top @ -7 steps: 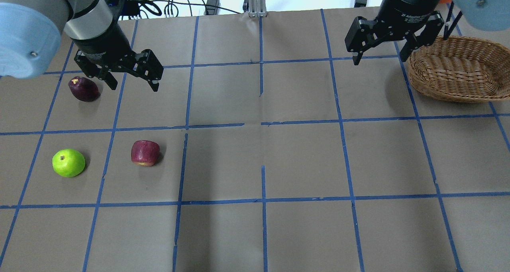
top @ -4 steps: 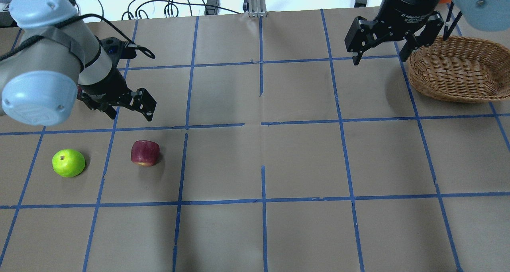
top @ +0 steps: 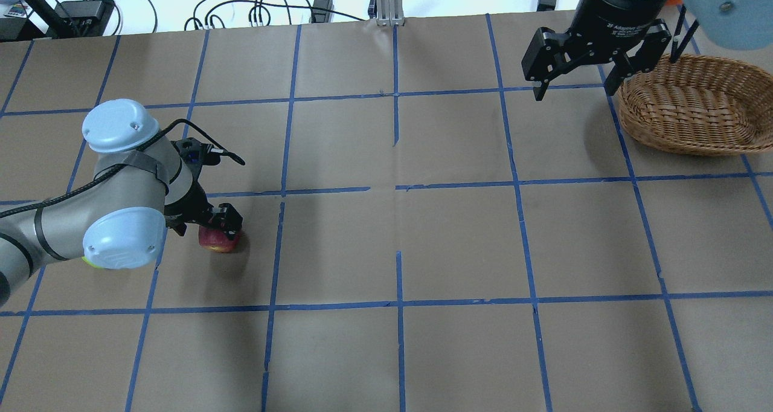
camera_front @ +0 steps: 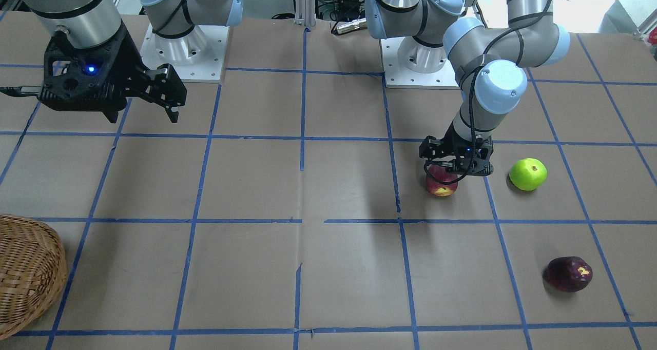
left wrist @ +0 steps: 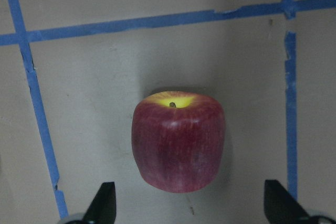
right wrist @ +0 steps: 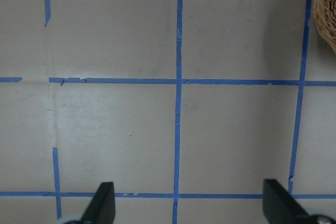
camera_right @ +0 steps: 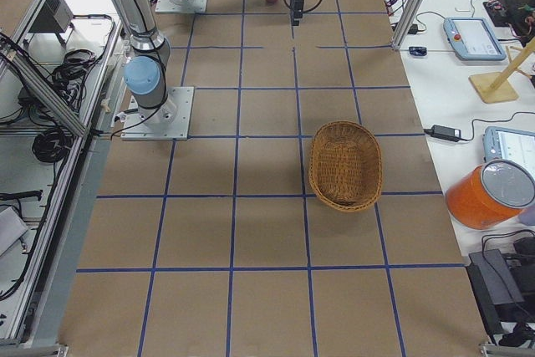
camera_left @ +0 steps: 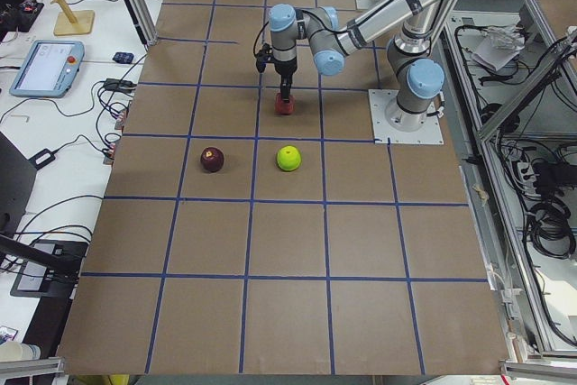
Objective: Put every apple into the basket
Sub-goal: 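Carry the red apple with the left gripper toward the table center, then release the red apple at center while the right gripper reaches toward it, then grasp the red apple with the right gripper while the left grasps the green apple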
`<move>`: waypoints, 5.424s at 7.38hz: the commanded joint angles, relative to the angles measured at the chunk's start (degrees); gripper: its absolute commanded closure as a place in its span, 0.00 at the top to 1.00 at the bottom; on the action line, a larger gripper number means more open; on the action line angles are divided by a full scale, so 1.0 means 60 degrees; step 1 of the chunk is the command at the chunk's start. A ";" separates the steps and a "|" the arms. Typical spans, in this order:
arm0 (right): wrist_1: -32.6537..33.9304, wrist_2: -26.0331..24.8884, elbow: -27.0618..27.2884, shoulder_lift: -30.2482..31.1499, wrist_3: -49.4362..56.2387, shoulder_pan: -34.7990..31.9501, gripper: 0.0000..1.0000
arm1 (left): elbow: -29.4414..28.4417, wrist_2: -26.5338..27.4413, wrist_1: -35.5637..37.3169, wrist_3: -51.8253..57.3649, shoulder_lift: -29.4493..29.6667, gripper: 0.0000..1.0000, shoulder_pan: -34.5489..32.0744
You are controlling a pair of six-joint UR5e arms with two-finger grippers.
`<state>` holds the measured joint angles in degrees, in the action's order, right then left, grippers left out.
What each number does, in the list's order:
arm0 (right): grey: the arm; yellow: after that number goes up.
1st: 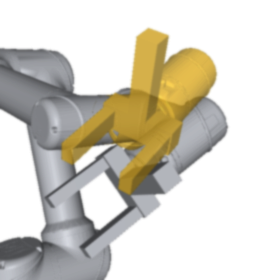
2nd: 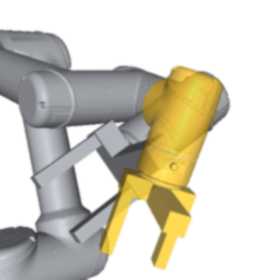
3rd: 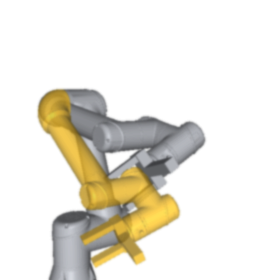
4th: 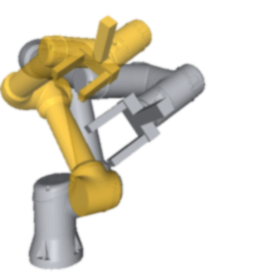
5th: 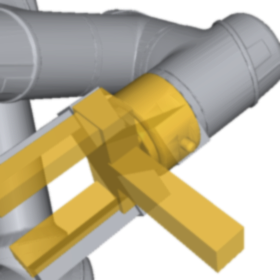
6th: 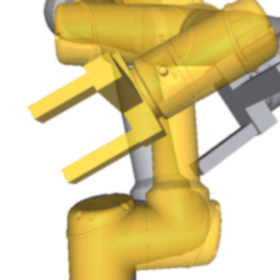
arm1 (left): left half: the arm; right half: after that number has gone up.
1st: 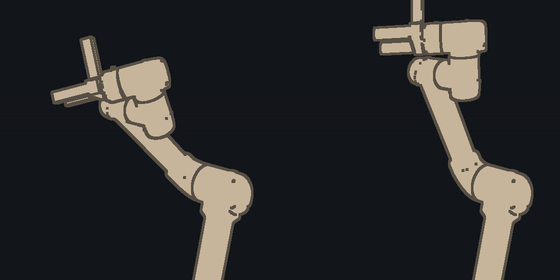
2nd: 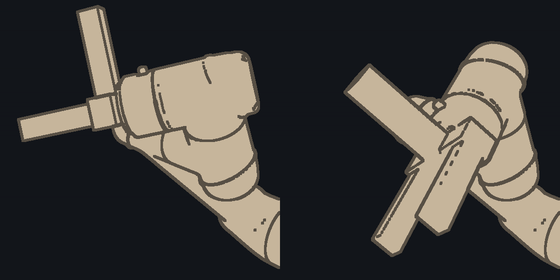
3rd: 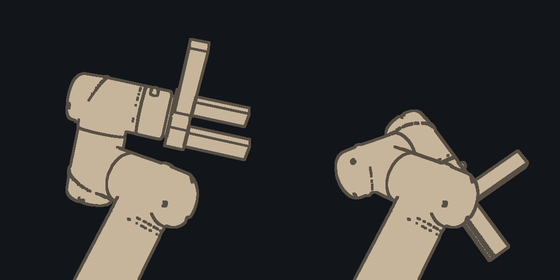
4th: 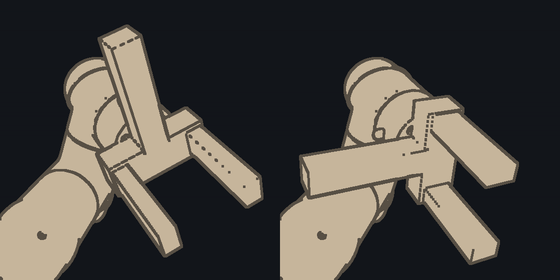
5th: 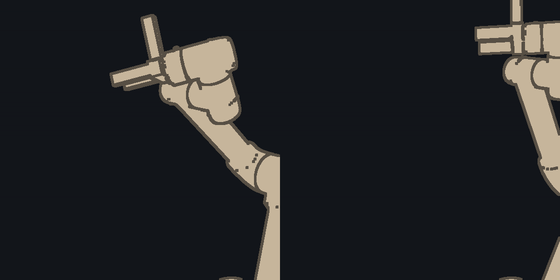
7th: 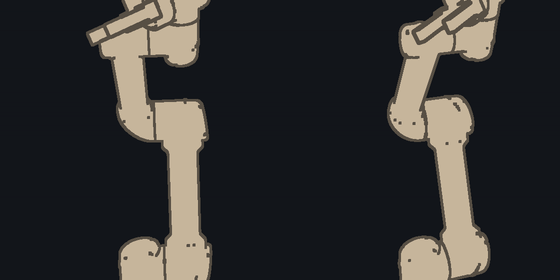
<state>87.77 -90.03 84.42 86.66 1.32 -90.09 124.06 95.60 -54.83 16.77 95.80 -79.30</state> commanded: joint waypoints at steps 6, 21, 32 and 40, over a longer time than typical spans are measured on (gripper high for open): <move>-0.0023 0.0005 0.0036 -0.0015 0.0000 0.0000 1.00 | 0.0022 -0.0142 0.1272 0.0412 0.0981 0.68 0.0032; -0.0038 -0.0098 0.0065 -0.0029 0.0015 0.0073 1.00 | -0.4447 -0.2295 0.1040 -0.6809 0.3928 1.00 -0.4846; 0.6165 -0.0068 0.0475 -0.4257 -0.3134 -0.3584 1.00 | -0.3292 0.1059 -0.4181 0.2265 0.0528 1.00 0.2338; 0.6920 -0.0567 0.1091 -0.5083 -0.2681 -0.3853 0.55 | -0.1472 0.0718 -0.0106 0.4675 0.1889 1.00 0.4105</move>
<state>128.92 -93.64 90.91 56.36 -14.81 -113.54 115.11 97.48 -57.27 44.23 105.74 -54.71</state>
